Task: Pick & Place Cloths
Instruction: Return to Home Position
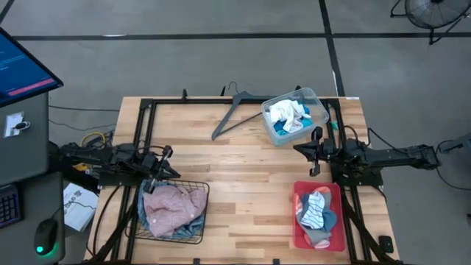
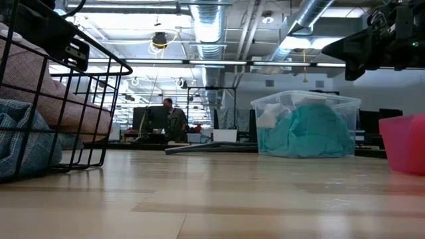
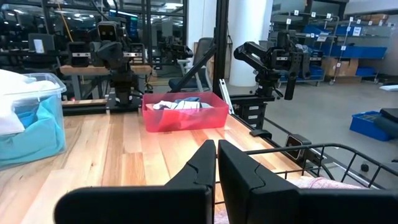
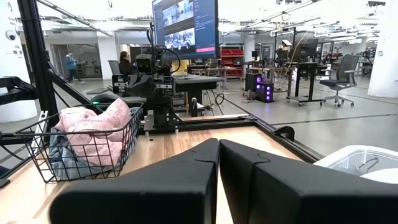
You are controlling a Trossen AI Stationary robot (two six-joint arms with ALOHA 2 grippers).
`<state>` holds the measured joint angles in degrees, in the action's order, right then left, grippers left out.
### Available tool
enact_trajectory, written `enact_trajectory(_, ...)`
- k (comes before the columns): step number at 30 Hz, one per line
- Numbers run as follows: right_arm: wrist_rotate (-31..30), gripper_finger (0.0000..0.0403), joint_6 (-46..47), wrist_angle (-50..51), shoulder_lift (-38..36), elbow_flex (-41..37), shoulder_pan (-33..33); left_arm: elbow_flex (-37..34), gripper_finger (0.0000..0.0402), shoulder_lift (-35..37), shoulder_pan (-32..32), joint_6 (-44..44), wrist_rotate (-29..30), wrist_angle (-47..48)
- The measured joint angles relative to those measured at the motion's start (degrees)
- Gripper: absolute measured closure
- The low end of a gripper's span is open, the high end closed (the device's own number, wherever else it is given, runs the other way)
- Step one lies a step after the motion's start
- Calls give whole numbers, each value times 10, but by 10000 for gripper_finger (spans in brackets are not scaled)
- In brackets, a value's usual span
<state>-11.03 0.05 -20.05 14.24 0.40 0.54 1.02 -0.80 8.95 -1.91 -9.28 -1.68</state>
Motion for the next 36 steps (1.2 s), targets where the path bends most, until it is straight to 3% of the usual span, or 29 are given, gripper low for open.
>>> enact_trajectory(36,0,385,0,0,0,0,0,0,401,0,0,0,0,-13)
